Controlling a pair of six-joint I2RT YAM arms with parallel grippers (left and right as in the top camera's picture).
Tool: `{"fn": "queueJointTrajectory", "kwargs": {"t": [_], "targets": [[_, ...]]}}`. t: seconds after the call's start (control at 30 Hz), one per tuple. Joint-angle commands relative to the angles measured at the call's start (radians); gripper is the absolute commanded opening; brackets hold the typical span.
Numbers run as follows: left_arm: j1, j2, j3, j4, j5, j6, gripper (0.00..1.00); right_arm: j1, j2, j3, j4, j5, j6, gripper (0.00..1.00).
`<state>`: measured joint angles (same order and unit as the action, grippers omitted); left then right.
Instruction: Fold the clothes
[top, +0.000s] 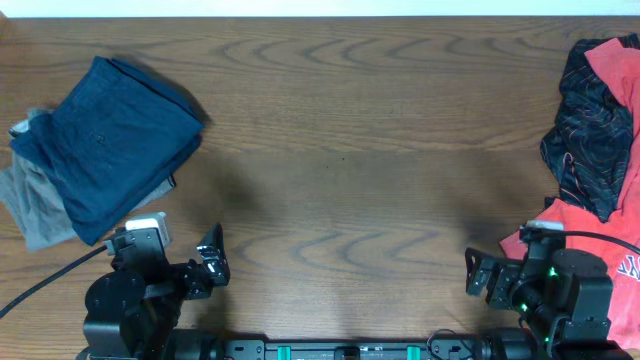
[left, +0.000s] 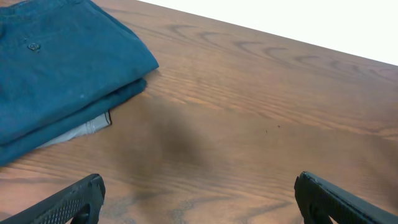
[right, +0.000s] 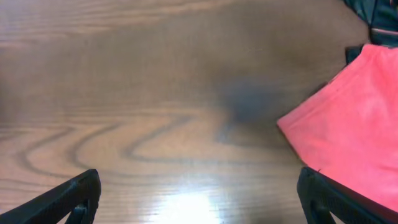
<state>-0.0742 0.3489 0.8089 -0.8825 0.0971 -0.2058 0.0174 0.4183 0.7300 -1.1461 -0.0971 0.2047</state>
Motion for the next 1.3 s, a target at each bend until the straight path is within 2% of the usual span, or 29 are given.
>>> {"fn": "queueJointTrajectory", "kwargs": {"t": [0.0, 0.2, 0.53, 0.6, 0.8, 0.9, 1.0, 1.13, 1.27], "targets": [[-0.001, -0.002, -0.007, 0.001, -0.012, -0.002, 0.98, 0.008, -0.001, -0.005, -0.002, 0.003, 0.008, 0.99], [-0.001, -0.002, -0.006, 0.001, -0.012, -0.002, 0.98, 0.01, -0.006, -0.006, -0.001, 0.004, 0.011, 0.99], [-0.001, -0.002, -0.006, 0.001, -0.012, -0.002, 0.98, 0.01, -0.17, -0.038, 0.055, 0.019, 0.007, 0.99], [-0.001, -0.002, -0.007, 0.001, -0.012, -0.002, 0.98, 0.01, -0.211, -0.086, 0.139, 0.035, -0.013, 0.99], [-0.001, -0.002, -0.007, 0.001, -0.012, -0.002, 0.98, 0.01, -0.361, -0.346, 0.552, 0.029, -0.118, 0.99], [-0.001, -0.002, -0.007, 0.001, -0.012, -0.002, 0.98, 0.01, -0.408, -0.459, 0.74, 0.025, -0.155, 0.99], [-0.001, -0.002, -0.007, 0.001, -0.012, -0.002, 0.98, 0.014, -0.413, -0.54, 0.893, 0.016, -0.249, 0.99], [-0.001, -0.002, -0.007, 0.001, -0.012, -0.002, 0.98, 0.03, -0.414, -0.62, 1.011, 0.011, -0.387, 0.99], [-0.001, -0.002, -0.007, 0.001, -0.012, -0.002, 0.98, 0.031, -0.414, -0.701, 1.065, 0.012, -0.404, 0.99]]}}
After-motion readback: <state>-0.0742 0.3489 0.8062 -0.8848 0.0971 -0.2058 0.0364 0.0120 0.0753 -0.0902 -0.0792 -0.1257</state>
